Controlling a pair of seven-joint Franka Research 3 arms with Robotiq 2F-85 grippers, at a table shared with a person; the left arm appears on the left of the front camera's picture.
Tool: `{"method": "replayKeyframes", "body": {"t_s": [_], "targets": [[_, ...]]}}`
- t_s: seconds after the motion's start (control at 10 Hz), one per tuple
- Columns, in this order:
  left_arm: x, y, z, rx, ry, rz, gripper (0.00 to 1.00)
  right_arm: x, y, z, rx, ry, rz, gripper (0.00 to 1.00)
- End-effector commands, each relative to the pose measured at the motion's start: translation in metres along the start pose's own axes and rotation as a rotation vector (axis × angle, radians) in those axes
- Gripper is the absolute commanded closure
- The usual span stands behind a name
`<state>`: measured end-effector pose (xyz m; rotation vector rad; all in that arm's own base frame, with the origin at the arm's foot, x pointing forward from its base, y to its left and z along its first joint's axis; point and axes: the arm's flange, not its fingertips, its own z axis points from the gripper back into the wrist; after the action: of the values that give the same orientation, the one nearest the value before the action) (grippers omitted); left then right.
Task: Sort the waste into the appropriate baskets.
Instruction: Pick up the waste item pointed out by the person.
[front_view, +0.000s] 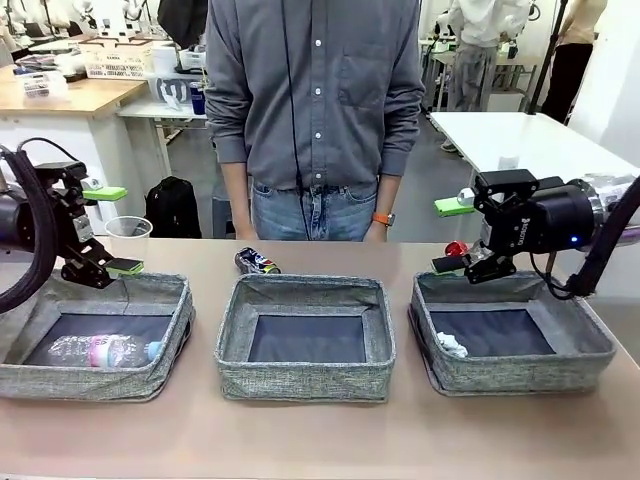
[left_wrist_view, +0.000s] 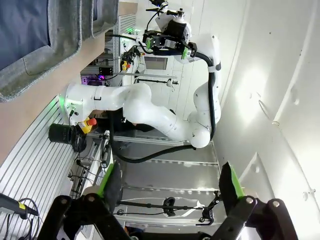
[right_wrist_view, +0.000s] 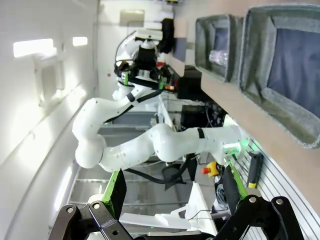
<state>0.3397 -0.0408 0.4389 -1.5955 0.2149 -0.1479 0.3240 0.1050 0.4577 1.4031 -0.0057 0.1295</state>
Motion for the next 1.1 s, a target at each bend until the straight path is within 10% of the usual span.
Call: {"method": "replayKeyframes", "body": {"t_s": [0.0, 1.0], "targets": [[-0.001, -0.002, -0.0007, -0.021, -0.003, -0.006, 0.0, 0.0007, 0.0052, -0.001, 0.022, -0.009, -0.011, 0.0], [-0.001, -0.002, -0.0007, -0.021, -0.003, -0.006, 0.0, 0.0007, 0.0052, -0.001, 0.022, -0.009, -0.011, 0.0]]}}
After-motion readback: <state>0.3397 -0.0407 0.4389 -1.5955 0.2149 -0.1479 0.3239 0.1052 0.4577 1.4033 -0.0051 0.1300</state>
